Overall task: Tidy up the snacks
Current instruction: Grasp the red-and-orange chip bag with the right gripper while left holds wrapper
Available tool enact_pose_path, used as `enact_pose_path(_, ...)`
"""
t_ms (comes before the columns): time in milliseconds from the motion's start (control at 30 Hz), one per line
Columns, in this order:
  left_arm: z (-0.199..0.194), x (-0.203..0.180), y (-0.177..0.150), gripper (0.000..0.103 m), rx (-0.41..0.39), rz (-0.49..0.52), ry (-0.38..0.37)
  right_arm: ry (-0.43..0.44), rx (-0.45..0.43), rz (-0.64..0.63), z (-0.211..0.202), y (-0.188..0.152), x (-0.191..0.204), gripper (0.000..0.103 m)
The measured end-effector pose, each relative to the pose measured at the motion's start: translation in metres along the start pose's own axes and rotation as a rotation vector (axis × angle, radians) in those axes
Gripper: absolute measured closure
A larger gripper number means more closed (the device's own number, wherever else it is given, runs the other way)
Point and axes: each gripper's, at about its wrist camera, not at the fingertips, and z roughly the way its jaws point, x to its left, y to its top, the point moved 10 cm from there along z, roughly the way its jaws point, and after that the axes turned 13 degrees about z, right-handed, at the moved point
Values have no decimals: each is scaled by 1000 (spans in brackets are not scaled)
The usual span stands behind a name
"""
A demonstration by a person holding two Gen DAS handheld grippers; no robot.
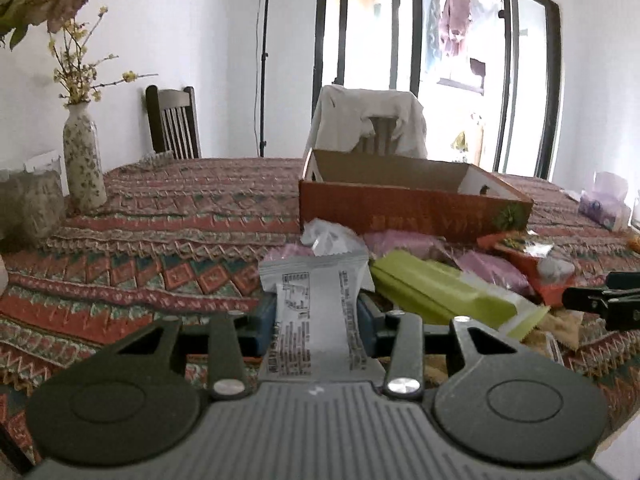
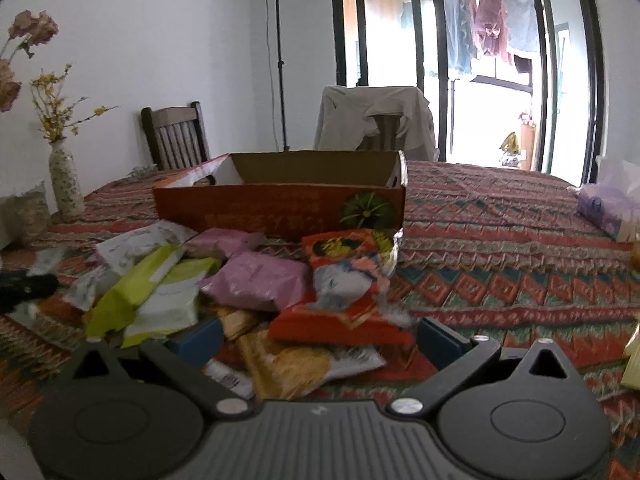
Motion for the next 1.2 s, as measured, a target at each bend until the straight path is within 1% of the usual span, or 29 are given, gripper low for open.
enact_pose_path(167,2,6,7,60,-13,-12,8,-48,-5,-10,20,17,-6,0)
enact_pose_path(300,2,7,8,60,-18,-27,-3,-90,14,3,39,24,-12,0)
enact_pose_path(367,2,7,8,60,-21,-29,-6,-105,28,6,48,25,-14,4)
enact_pose_path(433,3,6,9,60,-23,-28,-7,-106,36,11,55,25,-15,16)
enact_pose_path(500,4,6,10,60,-24,-29,-7,-106,43,10,60,25,-15,19)
enact_pose_path(600,5,6,10,60,-25,-28,-10,-95,54,10,65,23,-14,28)
enact_pose_path(667,6,6,11,60,-25,-26,-11,-73,63,19,66,20,-13,42)
enact_pose_path(700,7,6,11,60,-25,-25,-13,-67,66,25,66,19,-14,51)
enact_pose_path(767,9,6,12,60,-22,-25,-14,-69,51,33,63,19,-16,57)
enact_pose_path(1033,15,5,19,60,-37,-28,-30,-48,-19,49,40,22,-20,59)
enact_pose_path(1200,18,4,32,60,-59,-22,-32,-33,-77,58,25,36,-21,59)
